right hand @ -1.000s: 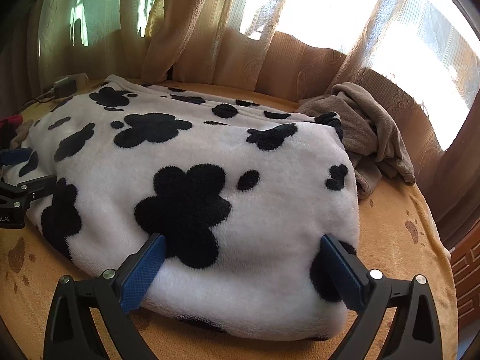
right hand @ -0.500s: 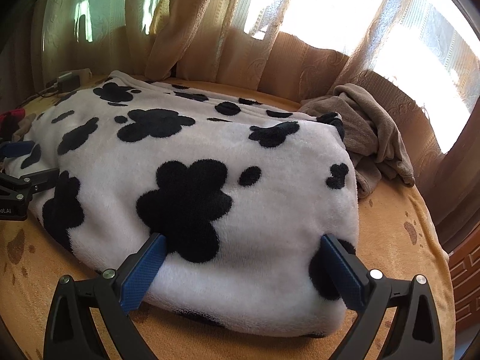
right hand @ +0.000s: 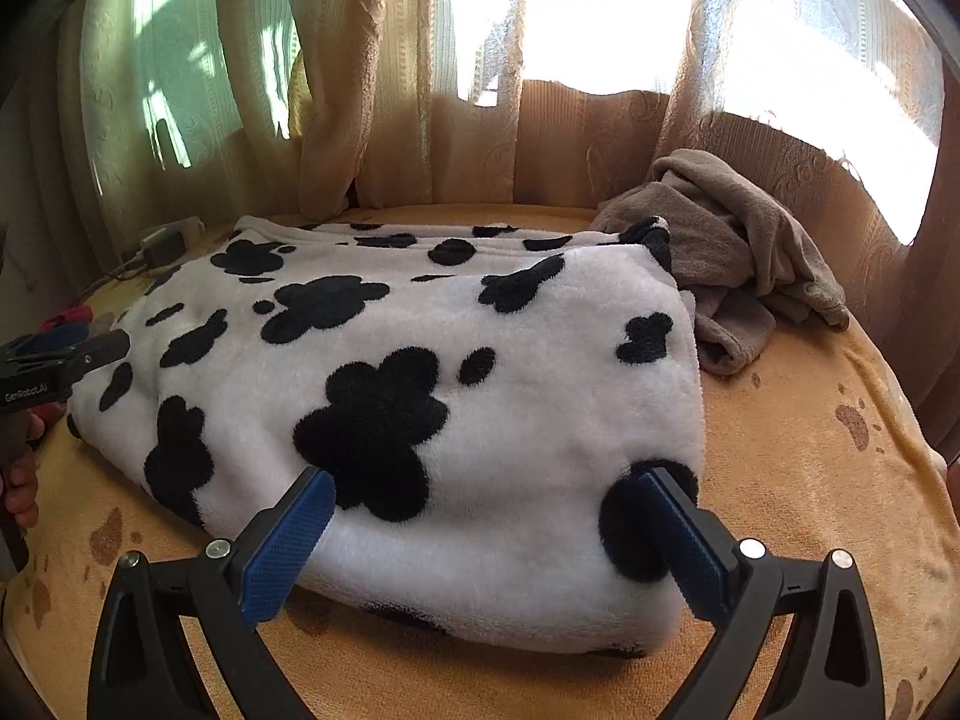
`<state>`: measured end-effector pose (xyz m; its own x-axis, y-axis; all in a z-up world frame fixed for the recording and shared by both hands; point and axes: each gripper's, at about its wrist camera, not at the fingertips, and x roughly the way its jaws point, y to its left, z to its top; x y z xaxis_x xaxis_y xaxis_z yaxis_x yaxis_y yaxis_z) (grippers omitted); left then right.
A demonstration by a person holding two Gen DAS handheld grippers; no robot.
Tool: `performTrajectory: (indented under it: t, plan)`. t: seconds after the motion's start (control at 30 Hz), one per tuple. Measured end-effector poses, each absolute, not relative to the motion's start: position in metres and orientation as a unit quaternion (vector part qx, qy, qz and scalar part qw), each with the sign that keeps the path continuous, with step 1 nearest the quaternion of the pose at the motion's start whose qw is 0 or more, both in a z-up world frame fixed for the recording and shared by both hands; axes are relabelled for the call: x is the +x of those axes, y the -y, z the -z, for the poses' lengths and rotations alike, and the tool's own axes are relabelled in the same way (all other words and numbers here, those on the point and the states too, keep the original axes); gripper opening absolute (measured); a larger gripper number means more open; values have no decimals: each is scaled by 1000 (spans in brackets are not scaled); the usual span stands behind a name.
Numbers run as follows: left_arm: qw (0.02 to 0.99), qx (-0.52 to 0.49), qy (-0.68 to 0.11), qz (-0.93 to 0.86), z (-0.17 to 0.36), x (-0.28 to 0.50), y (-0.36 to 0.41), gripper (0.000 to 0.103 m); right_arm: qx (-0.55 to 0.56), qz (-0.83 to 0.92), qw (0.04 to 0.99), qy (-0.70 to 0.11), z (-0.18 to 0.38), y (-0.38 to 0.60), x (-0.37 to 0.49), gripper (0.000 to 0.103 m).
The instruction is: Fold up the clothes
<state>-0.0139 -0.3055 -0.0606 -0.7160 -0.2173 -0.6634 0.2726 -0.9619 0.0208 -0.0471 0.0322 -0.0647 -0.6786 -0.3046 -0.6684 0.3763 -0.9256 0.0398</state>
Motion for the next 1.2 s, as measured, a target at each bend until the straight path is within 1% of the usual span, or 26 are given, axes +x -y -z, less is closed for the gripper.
performTrajectory:
  t: [0.07,0.17,0.27,0.33,0.43,0.57,0.6,0.7,0.77,0.8,0.9,0.97,1.0,1.1,1.2]
  plan:
    - [131,356,-53,924,55,-24,317,103,338,925,173,-29,47,-40,-55,103]
    - [101,361,-72,924,51,-42,317,103,328,929,171,19,24,-50,-77,103]
    - [79,367,-69,924,52,-63,301,103,334,917,211,53,17,-48,-110,103]
    - [76,375,-52,922,56,-78,290,103,346,908,230,51,21,-38,-132,103]
    - [81,390,-30,917,62,-102,281,103,369,900,228,41,33,-26,-167,103]
    - [107,437,-14,893,86,-130,292,103,444,877,178,47,72,-36,-214,103]
    - [104,454,-29,884,96,-134,300,103,467,868,162,48,83,-41,-224,103]
    - [84,455,-91,882,103,-133,321,103,462,869,173,31,82,-39,-222,103]
    - [84,462,-95,878,100,-135,322,103,463,869,173,8,82,-33,-220,103]
    - [85,463,-95,877,98,-136,322,103,464,869,173,10,79,-32,-220,103]
    - [82,457,-116,878,86,-144,326,103,417,891,171,50,47,-42,-216,103]
    - [78,452,-138,878,78,-153,330,103,383,910,149,55,26,-46,-217,103]
    - [78,453,-147,876,75,-159,331,103,385,913,128,50,21,-45,-222,103]
    - [99,486,-157,854,77,-189,332,103,433,894,109,38,33,-40,-251,103]
    - [121,524,-135,832,89,-212,334,103,501,859,102,23,68,-31,-268,103]
